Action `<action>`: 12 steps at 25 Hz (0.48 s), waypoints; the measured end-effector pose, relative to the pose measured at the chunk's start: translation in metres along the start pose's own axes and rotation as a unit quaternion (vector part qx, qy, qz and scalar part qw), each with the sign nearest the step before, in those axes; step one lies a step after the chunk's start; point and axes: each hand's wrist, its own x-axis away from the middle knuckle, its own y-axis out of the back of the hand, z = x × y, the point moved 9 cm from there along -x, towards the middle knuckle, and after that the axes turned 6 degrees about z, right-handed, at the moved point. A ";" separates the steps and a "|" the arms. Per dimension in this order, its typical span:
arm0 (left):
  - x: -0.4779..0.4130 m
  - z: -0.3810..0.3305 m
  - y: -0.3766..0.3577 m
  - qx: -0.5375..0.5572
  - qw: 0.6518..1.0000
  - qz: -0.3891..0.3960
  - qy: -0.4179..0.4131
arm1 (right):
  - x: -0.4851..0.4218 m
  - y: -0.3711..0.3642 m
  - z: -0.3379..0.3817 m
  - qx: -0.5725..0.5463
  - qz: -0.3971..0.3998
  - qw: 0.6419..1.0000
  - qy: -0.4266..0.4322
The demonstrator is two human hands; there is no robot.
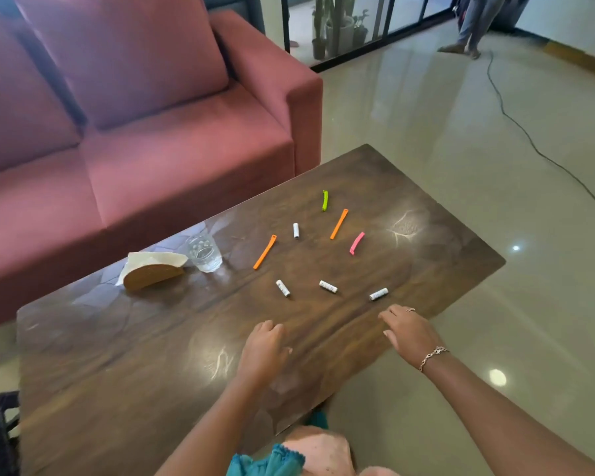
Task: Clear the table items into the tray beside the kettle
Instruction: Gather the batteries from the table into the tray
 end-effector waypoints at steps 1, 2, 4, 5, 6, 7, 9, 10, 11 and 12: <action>-0.016 -0.005 -0.001 -0.006 1.000 0.005 -0.010 | -0.011 -0.002 -0.007 0.001 0.003 1.000 -0.002; -0.034 -0.011 -0.004 -0.021 0.999 0.014 -0.025 | -0.022 -0.004 -0.014 0.004 0.010 1.000 -0.003; -0.073 -0.026 -0.010 -0.062 0.995 0.040 -0.067 | -0.046 -0.013 -0.026 0.020 0.029 0.999 0.002; -0.092 -0.032 -0.014 -0.081 0.992 0.053 -0.085 | -0.058 -0.019 -0.032 0.026 0.041 0.999 0.005; -0.109 -0.038 -0.017 -0.103 0.988 0.066 -0.098 | -0.070 -0.024 -0.038 0.032 0.055 0.998 0.004; -0.122 -0.043 -0.020 -0.127 0.983 0.076 -0.106 | -0.080 -0.029 -0.042 0.037 0.069 0.997 0.002; -0.145 -0.050 -0.026 -0.146 0.978 0.091 -0.117 | -0.103 -0.037 -0.048 0.048 0.089 0.995 0.009; -0.157 -0.053 -0.031 -0.147 0.976 0.102 -0.122 | -0.116 -0.043 -0.051 0.058 0.097 0.993 0.019; -0.167 -0.057 -0.037 -0.152 0.974 0.114 -0.127 | -0.128 -0.047 -0.052 0.066 0.104 0.992 0.029; -0.177 -0.059 -0.043 -0.160 0.970 0.127 -0.130 | -0.137 -0.052 -0.052 0.071 0.111 0.991 0.039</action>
